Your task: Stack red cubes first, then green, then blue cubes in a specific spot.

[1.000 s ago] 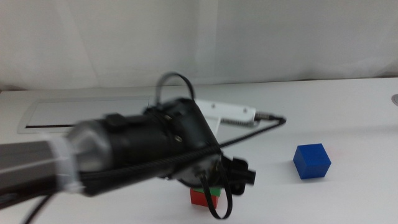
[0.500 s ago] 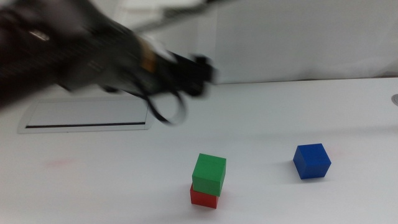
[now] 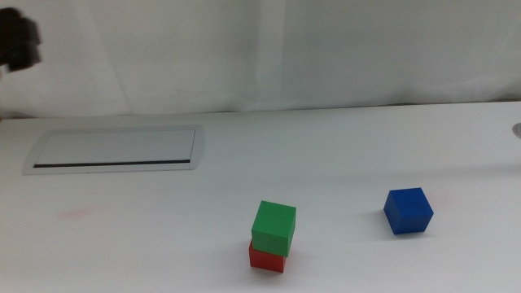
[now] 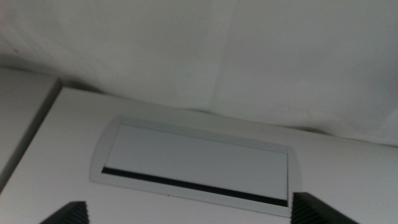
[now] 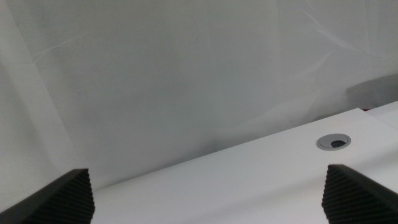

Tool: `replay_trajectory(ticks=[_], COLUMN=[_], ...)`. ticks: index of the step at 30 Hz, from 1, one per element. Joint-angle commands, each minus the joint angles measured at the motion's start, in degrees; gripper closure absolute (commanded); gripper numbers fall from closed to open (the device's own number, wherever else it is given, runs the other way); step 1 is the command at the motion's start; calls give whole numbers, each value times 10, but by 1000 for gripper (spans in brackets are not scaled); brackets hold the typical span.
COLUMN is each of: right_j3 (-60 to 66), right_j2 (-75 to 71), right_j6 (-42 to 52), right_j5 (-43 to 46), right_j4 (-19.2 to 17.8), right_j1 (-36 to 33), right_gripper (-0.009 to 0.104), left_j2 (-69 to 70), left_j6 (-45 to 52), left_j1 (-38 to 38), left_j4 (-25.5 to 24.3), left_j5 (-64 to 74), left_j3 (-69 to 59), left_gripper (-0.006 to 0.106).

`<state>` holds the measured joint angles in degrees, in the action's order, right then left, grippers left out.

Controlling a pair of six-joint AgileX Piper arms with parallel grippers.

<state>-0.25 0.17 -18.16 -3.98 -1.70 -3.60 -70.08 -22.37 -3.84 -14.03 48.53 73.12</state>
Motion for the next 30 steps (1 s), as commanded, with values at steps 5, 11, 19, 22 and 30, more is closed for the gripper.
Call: replay_trajectory(ticks=[5, 11, 19, 22, 30], right_j3=[10, 10, 10, 10, -36], right_j2=[-19, -19, -19, -19, -12], right_j6=[3, 3, 3, 5, 5], right_j5=[5, 5, 7, 17, -10], right_j4=[0, 0, 0, -2, -5], right_j1=[2, 2, 2, 2, 2], right_gripper=[-8, -8, -8, -8, -8], left_j2=[166, 373, 520, 527, 527], left_j6=[18, 39, 44, 44, 4], left_j1=[5, 5, 5, 5, 5], left_j4=[9, 12, 16, 27, 33], left_j5=[-99, -241, -347, -397, -516], left_j3=[-154, -362, -560, -633, -750], left_gripper=[59, 103, 103, 103, 103])
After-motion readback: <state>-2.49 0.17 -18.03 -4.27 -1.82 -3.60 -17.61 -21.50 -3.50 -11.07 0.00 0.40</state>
